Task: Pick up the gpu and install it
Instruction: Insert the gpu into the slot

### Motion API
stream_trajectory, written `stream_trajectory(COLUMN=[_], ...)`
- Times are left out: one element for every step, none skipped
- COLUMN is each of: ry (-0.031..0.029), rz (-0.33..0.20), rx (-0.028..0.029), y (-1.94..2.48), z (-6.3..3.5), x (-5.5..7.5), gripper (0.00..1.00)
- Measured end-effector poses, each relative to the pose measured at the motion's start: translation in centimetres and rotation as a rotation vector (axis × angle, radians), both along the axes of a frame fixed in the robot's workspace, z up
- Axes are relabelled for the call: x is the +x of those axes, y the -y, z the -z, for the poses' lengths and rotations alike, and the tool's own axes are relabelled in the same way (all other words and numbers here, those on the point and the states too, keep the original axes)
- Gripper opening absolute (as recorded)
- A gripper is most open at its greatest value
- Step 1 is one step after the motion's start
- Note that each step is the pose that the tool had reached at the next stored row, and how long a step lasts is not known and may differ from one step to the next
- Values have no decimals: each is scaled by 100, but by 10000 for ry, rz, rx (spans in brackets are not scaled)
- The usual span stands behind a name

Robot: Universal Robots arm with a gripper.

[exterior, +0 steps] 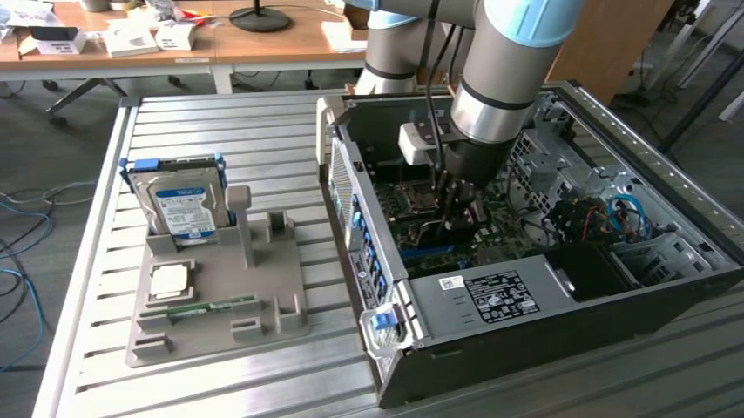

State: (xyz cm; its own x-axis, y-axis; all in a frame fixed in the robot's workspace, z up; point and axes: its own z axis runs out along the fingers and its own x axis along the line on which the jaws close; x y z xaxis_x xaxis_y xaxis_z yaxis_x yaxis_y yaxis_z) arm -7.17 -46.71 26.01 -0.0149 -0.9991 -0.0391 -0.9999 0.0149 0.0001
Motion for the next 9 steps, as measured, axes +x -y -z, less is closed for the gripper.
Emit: stream_trajectory(ry=[0, 0, 0, 0, -1, -1, 0, 0, 0], rz=[-1, -2, -2, -4, -5, -3, -1, -1, -3], rx=[0, 0, 0, 1, -1, 0, 1, 2, 2], y=[0, 0, 0, 1, 1, 1, 1, 0, 0], z=[0, 0, 0, 0, -1, -1, -1, 0, 0], x=[1, 1, 2, 5, 9, 9, 10, 11, 15], gripper=[26, 26, 26, 26, 26, 26, 26, 26, 26])
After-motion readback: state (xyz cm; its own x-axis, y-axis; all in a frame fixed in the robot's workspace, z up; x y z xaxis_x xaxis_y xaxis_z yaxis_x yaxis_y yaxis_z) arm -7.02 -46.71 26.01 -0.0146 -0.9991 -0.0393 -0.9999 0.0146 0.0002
